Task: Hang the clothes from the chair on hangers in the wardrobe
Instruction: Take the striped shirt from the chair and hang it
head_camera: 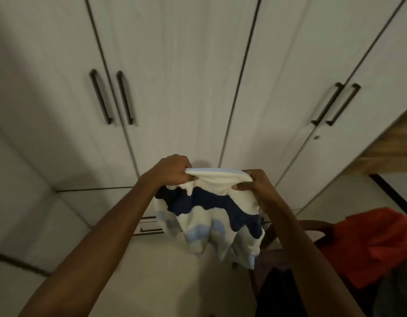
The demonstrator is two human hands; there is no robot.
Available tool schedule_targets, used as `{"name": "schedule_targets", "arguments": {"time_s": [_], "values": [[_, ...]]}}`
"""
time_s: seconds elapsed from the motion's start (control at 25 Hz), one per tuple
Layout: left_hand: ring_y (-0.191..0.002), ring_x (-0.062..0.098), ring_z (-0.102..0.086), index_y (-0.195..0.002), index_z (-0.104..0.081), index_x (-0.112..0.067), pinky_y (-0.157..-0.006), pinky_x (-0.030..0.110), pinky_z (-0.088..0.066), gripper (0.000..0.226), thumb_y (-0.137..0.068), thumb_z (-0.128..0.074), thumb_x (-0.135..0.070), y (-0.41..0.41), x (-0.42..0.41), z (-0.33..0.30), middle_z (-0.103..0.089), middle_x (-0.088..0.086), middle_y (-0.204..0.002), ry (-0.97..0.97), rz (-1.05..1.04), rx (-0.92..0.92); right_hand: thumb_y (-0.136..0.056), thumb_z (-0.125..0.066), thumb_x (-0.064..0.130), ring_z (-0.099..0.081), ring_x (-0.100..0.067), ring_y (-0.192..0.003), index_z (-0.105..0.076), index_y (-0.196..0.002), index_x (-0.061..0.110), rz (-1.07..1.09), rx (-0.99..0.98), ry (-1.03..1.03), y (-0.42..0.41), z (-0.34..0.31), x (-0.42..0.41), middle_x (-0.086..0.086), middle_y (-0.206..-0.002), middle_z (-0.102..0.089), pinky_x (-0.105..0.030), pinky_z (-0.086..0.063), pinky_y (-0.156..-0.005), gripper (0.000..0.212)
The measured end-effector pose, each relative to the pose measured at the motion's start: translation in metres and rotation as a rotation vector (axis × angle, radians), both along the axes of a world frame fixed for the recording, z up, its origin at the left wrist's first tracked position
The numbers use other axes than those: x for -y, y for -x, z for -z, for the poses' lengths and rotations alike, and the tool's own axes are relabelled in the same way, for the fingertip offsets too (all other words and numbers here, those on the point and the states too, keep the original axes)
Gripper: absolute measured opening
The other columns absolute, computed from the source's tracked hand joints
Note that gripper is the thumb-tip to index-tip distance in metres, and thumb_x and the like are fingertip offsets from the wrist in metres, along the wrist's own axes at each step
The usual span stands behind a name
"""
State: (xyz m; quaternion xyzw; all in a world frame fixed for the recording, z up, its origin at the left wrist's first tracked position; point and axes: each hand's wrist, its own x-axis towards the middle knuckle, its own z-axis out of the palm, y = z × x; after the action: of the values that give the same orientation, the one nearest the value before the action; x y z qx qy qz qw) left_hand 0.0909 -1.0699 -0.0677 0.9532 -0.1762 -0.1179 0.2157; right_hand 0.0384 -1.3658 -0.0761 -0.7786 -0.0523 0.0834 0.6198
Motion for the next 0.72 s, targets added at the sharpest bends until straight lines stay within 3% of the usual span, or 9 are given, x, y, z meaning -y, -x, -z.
{"name": "schedule_targets", "arguments": {"time_s": [0.12,0.28,0.4,0.52,0.72], "values": [[-0.054,0.008,-0.053,-0.067,-0.068,-0.014,-0.053,0.023,-0.037,0.041,-0.089,-0.068,-0.05,0.045,-0.073,0.002,-0.06,-0.002,-0.059,0.157,-0.221,-0.006,-0.073,-0.077,0.009,-0.072,-0.032,-0.083,-0.074,-0.103,-0.005,-0.076,-0.061,-0.162,0.011,-0.002,-0.074,-0.023,-0.095,-0.075,-0.036,-0.056,-0.069,0.033],[-0.07,0.016,-0.063,-0.081,-0.075,-0.007,-0.067,0.032,-0.045,0.024,-0.087,-0.072,-0.029,0.109,-0.161,-0.01,-0.072,0.015,-0.08,0.426,-0.379,-0.045,-0.076,-0.072,0.008,-0.07,-0.03,-0.083,-0.073,-0.104,-0.005,-0.228,-0.105,-0.3,0.04,-0.001,-0.167,-0.019,-0.093,-0.073,-0.033,-0.055,-0.068,0.031],[-0.075,0.019,-0.069,-0.087,-0.077,-0.008,-0.071,0.032,-0.05,0.028,-0.08,-0.07,-0.034,0.174,-0.223,-0.019,-0.075,0.011,-0.082,0.58,-0.492,0.03,-0.074,-0.072,0.008,-0.071,-0.027,-0.083,-0.08,-0.092,0.007,-0.333,-0.137,-0.331,0.063,0.0,-0.245,-0.014,-0.089,-0.075,-0.034,-0.055,-0.073,0.02],[-0.086,0.024,-0.074,-0.096,-0.078,-0.014,-0.075,0.033,-0.055,0.024,-0.084,-0.075,-0.035,0.238,-0.275,-0.024,-0.077,0.01,-0.092,0.663,-0.598,0.072,-0.074,-0.073,0.007,-0.07,-0.031,-0.088,-0.079,-0.095,0.004,-0.442,-0.175,-0.398,0.089,0.004,-0.321,-0.017,-0.092,-0.074,-0.038,-0.053,-0.08,0.023],[-0.075,0.014,-0.072,-0.083,-0.077,-0.018,-0.069,0.032,-0.052,0.038,-0.075,-0.079,-0.055,0.343,-0.374,-0.018,-0.075,0.007,-0.08,0.691,-0.874,0.137,-0.059,-0.082,0.018,-0.067,-0.032,-0.086,-0.078,-0.092,0.004,-0.685,-0.276,-0.428,0.152,0.008,-0.456,-0.016,-0.091,-0.072,-0.038,-0.052,-0.079,0.036]]}}
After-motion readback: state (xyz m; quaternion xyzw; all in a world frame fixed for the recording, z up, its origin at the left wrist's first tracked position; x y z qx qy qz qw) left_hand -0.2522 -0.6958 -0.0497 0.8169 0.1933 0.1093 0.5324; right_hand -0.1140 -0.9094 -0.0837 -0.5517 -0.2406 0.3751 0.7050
